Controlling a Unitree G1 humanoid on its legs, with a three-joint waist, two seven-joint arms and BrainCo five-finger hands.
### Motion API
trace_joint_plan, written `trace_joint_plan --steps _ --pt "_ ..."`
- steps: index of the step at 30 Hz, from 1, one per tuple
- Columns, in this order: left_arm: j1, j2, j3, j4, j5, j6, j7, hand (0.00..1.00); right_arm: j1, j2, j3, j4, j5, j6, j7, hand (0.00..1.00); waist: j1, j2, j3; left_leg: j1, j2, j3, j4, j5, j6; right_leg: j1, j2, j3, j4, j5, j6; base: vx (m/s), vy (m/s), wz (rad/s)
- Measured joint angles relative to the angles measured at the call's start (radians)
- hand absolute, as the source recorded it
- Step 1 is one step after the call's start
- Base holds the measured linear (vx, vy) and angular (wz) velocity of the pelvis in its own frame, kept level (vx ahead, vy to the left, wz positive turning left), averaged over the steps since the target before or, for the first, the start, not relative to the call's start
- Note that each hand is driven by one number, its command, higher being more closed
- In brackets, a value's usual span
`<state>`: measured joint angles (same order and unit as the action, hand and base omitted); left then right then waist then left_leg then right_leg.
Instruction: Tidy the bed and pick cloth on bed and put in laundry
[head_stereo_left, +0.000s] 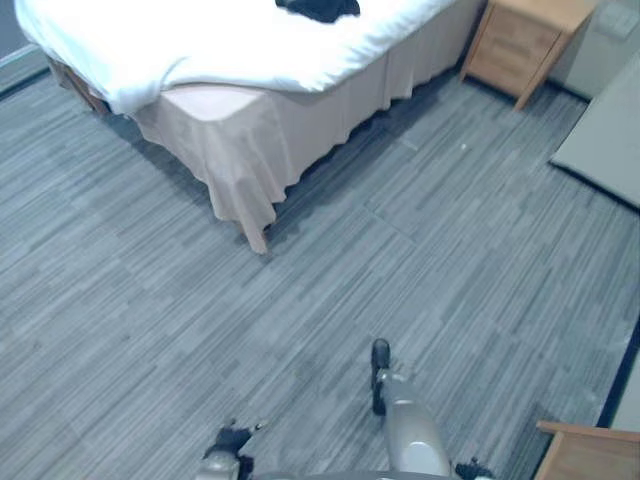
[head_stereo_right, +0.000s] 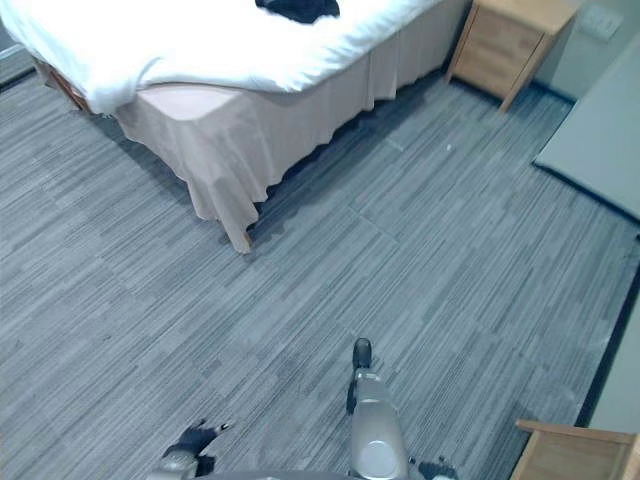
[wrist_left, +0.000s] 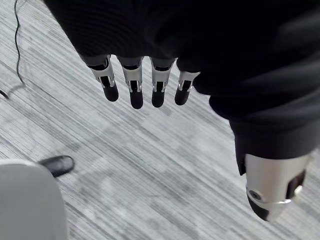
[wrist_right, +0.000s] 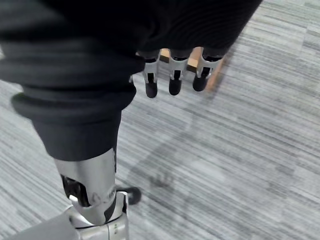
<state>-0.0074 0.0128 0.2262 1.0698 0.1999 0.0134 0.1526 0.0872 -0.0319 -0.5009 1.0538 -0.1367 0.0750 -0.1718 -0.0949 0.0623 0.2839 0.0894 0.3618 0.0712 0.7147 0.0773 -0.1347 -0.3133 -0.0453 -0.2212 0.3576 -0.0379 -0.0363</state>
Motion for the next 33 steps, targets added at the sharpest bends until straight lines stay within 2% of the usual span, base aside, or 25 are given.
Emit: trace_joint_plan --steps 1,2,3,4,7,9,10,12,13,14,15,16,17,18,19,21,22,24,25,26,27,28,29,30,33 --pt "0.002 -0.004 0.009 -0.047 -0.016 -0.003 0.001 0.00 -0.008 -0.011 0.022 -0.005 0.000 0.003 -0.002 0.00 0.017 0.010 0.016 -0.111 0.040 -0.015 0.306 -0.026 0.003 0.102 0.054 0.010 -0.052 -0.007 -0.037 0.65 -0.359 -0.50" --pt "0.002 -0.002 0.008 -0.066 -0.021 -0.004 0.001 0.00 -0.014 -0.016 0.042 -0.008 0.001 0.003 -0.003 0.00 0.029 0.006 0.025 -0.146 0.048 -0.009 0.407 -0.054 0.003 0.150 0.073 0.018 -0.074 -0.009 -0.049 0.73 -0.368 -0.80" --pt "0.002 0.007 0.008 -0.093 -0.035 -0.005 0.005 0.00 -0.030 -0.018 0.082 -0.013 0.004 -0.001 -0.004 0.00 0.043 -0.015 0.039 -0.209 0.049 0.021 0.509 -0.112 0.015 0.237 0.098 0.040 -0.118 -0.017 -0.061 0.57 -0.236 -0.81" --pt "0.000 0.010 0.005 -0.117 -0.043 -0.013 0.006 0.00 -0.049 -0.018 0.113 -0.018 0.007 -0.004 -0.004 0.00 0.057 -0.022 0.037 -0.273 0.034 0.063 0.498 -0.157 0.030 0.310 0.107 0.065 -0.170 -0.021 -0.067 0.57 -0.213 -0.71" --pt "-0.004 0.009 0.007 -0.147 -0.068 -0.025 0.006 0.00 -0.100 -0.033 0.136 -0.015 0.006 -0.006 -0.006 0.00 0.067 -0.033 0.044 -0.376 -0.032 0.147 0.248 -0.217 0.004 0.423 0.096 0.089 -0.274 -0.028 -0.059 0.51 -0.086 -0.30" --pt "-0.006 0.001 0.009 -0.156 -0.073 -0.025 0.008 0.00 -0.129 -0.035 0.124 -0.010 0.006 -0.008 -0.005 0.00 0.087 -0.035 0.046 -0.367 -0.116 0.317 -0.173 -0.209 0.008 0.502 0.063 0.081 -0.331 -0.061 -0.017 0.62 0.054 -0.21" --pt "-0.006 -0.001 0.008 -0.155 -0.073 -0.024 0.008 0.00 -0.128 -0.034 0.123 -0.011 0.005 -0.009 -0.004 0.00 0.087 -0.034 0.045 -0.361 -0.131 0.375 -0.257 -0.197 0.025 0.523 0.059 0.075 -0.346 -0.071 -0.007 0.64 0.113 0.12" --pt "0.000 -0.003 0.008 -0.138 -0.073 -0.023 0.007 0.00 -0.108 -0.035 0.118 -0.010 -0.002 -0.010 -0.003 0.00 0.095 -0.016 0.034 -0.335 -0.162 0.558 -0.441 -0.102 0.129 0.595 0.065 0.029 -0.359 -0.136 0.028 0.59 0.166 0.43" --pt "-0.003 0.001 0.015 -0.130 -0.073 -0.023 0.003 0.00 -0.091 -0.027 0.117 -0.004 -0.007 -0.009 -0.003 0.00 0.104 -0.039 0.019 -0.314 -0.216 0.559 -0.436 -0.085 0.310 0.644 0.048 0.010 -0.323 -0.204 0.065 0.51 0.163 0.55" --pt "-0.005 0.003 0.017 -0.126 -0.072 -0.023 0.004 0.00 -0.085 -0.025 0.119 -0.003 -0.012 -0.008 -0.003 0.00 0.104 -0.055 0.013 -0.312 -0.234 0.560 -0.436 -0.085 0.309 0.643 0.034 -0.002 -0.309 -0.213 0.079 0.75 0.248 0.84" --pt "-0.003 0.010 0.019 -0.116 -0.071 -0.022 0.003 0.00 -0.071 -0.017 0.126 0.009 -0.035 -0.009 0.001 0.00 0.108 -0.081 -0.013 -0.294 -0.288 0.519 -0.482 -0.120 0.296 0.592 -0.008 -0.040 -0.148 -0.237 0.122 0.58 0.234 1.14" --pt "-0.003 0.012 0.014 -0.100 -0.071 -0.018 0.003 0.00 -0.071 -0.020 0.124 0.021 -0.046 -0.009 0.001 0.00 0.099 -0.090 -0.013 -0.237 -0.351 0.450 -0.563 -0.112 0.288 0.431 -0.072 -0.049 0.249 -0.187 0.186 0.69 0.277 1.37" --pt "-0.004 0.013 0.004 -0.088 -0.071 -0.016 0.003 0.00 -0.069 -0.014 0.124 0.022 -0.049 -0.008 0.001 0.00 0.089 -0.094 -0.012 -0.213 -0.373 0.413 -0.584 -0.109 0.289 0.368 -0.096 -0.035 0.398 -0.143 0.204 0.55 0.196 1.87" --pt "-0.004 0.025 -0.016 -0.068 -0.071 -0.005 0.003 0.00 -0.064 -0.008 0.127 0.022 -0.049 -0.008 0.001 0.00 0.066 -0.096 -0.011 -0.165 -0.402 0.346 -0.604 -0.115 0.278 0.280 -0.116 0.008 0.582 -0.154 0.209 0.55 0.085 1.76" --pt "-0.003 0.029 -0.021 -0.053 -0.072 0.002 0.004 0.00 -0.062 -0.009 0.127 0.019 -0.049 -0.009 0.000 0.00 0.055 -0.093 -0.010 -0.124 -0.414 0.308 -0.616 -0.120 0.271 0.238 -0.126 0.029 0.617 -0.184 0.209 0.54 0.034 1.68" --pt "-0.002 0.044 -0.028 -0.046 -0.070 0.008 0.004 0.00 -0.064 -0.020 0.129 0.014 -0.048 -0.018 0.000 0.00 0.058 -0.078 -0.002 -0.050 -0.414 0.233 -0.625 -0.137 0.242 0.188 -0.137 0.037 0.512 -0.243 0.184 0.53 -0.077 1.37" --pt "0.004 0.053 -0.029 -0.046 -0.070 0.011 0.005 0.00 -0.064 -0.018 0.130 0.010 -0.048 -0.026 0.000 0.00 0.058 -0.074 -0.004 -0.014 -0.410 0.177 -0.635 -0.150 0.220 0.169 -0.120 0.096 0.349 -0.249 0.175 0.52 -0.148 1.41" --pt "0.013 0.063 -0.031 -0.040 -0.070 0.011 0.005 0.00 -0.064 -0.011 0.135 0.008 -0.035 -0.026 0.000 0.00 0.057 -0.088 -0.013 0.017 -0.412 0.117 -0.652 -0.176 0.177 0.149 -0.096 0.243 0.090 -0.219 0.193 0.46 -0.233 1.54" --pt "0.018 0.070 -0.028 -0.041 -0.072 0.011 0.004 0.00 -0.059 -0.002 0.127 0.015 -0.030 -0.023 0.000 0.00 0.059 -0.112 -0.023 0.042 -0.420 0.095 -0.669 -0.188 0.157 0.151 -0.101 0.305 -0.081 -0.105 0.185 0.43 -0.283 1.52" --pt "0.020 0.077 -0.026 -0.042 -0.072 0.011 0.004 0.00 -0.055 0.008 0.117 0.021 -0.030 -0.022 0.000 0.00 0.063 -0.131 -0.028 0.054 -0.431 0.076 -0.674 -0.193 0.150 0.148 -0.113 0.315 -0.142 0.004 0.184 0.43 -0.357 1.23" --pt "0.022 0.084 -0.005 -0.043 -0.072 0.010 0.007 0.00 -0.053 0.019 0.113 0.028 -0.029 -0.018 0.000 0.00 0.074 -0.144 -0.027 0.087 -0.436 0.050 -0.681 -0.210 0.127 0.140 -0.125 0.301 -0.123 0.066 0.165 0.40 -0.367 0.69" --pt "0.035 0.051 0.028 -0.043 -0.071 0.010 0.007 0.00 -0.051 -0.002 0.103 0.027 -0.029 -0.020 0.000 0.00 0.081 -0.102 -0.047 0.089 -0.384 0.058 -0.679 -0.208 0.092 0.151 -0.092 0.278 -0.126 0.071 0.155 0.37 -0.351 0.49" --pt "0.042 0.037 0.045 -0.043 -0.071 0.010 0.008 0.00 -0.049 -0.008 0.095 0.026 -0.028 -0.022 -0.001 0.00 0.080 -0.093 -0.051 0.090 -0.365 0.062 -0.679 -0.213 0.079 0.174 -0.079 0.265 -0.158 0.070 0.154 0.31 -0.260 0.22" --pt "0.046 0.011 0.070 -0.043 -0.072 0.010 0.011 0.00 -0.050 -0.014 0.076 0.027 -0.020 -0.022 -0.001 0.00 0.080 -0.062 -0.065 0.096 -0.332 0.070 -0.679 -0.226 0.059 0.215 -0.053 0.242 -0.216 0.069 0.133 0.26 -0.218 0.18" --pt "0.046 -0.020 0.103 -0.043 -0.083 0.009 0.024 0.00 -0.046 -0.015 0.065 0.027 -0.004 -0.021 -0.001 0.00 0.071 -0.038 -0.080 0.102 -0.289 0.069 -0.680 -0.221 0.049 0.265 -0.013 0.211 -0.280 0.081 0.107 0.21 -0.190 0.16"
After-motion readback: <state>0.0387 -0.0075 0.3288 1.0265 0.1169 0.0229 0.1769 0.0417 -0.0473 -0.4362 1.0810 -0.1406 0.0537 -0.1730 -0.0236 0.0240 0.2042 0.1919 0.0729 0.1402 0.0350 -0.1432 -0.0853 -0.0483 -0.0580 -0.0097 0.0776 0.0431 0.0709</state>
